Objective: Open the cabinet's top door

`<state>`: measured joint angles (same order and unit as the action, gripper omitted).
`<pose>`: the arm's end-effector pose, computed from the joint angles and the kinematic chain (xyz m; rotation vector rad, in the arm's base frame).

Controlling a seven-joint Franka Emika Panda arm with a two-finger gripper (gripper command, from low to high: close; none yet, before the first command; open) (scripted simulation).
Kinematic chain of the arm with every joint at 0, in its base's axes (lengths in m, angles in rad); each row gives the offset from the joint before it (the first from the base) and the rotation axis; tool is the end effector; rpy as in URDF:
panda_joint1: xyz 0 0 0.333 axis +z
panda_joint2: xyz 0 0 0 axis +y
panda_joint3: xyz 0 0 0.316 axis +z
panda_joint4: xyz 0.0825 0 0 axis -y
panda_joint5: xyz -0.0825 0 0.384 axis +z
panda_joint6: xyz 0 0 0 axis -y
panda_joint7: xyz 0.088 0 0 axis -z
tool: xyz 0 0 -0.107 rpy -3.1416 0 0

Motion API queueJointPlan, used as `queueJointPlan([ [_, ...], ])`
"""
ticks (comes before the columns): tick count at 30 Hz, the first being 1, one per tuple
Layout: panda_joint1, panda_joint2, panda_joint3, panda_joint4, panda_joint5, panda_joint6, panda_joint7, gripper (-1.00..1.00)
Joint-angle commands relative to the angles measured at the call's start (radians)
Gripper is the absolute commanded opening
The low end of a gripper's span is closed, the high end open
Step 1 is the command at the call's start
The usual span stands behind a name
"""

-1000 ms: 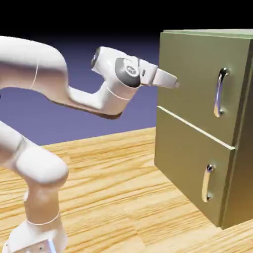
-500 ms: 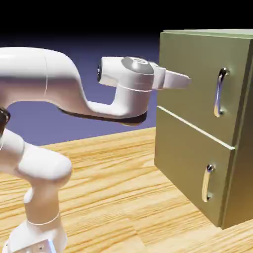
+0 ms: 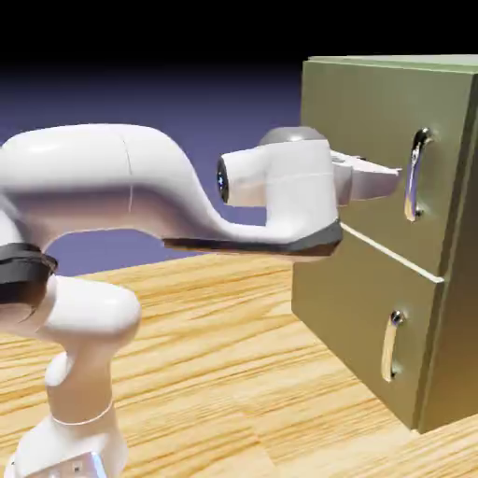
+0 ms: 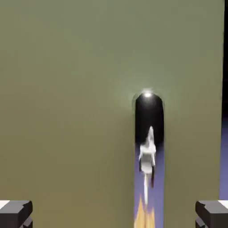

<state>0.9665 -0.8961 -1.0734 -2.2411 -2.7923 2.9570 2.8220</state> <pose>0.4284 -0.1194 0.5425 -1.7782 0.6940 -1.7282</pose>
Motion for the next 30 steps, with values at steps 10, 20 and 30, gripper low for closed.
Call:
queueJointPlan([
  [10, 0.219, 0.044, -0.156, 0.155, -0.105, -0.020, 0.075, 0.00],
  [20, -0.071, 0.068, 0.058, -0.062, 0.016, -0.138, 0.075, -1.00],
  [30, -0.434, 0.047, 0.374, -0.287, 0.204, -0.234, 0.073, -1.00],
])
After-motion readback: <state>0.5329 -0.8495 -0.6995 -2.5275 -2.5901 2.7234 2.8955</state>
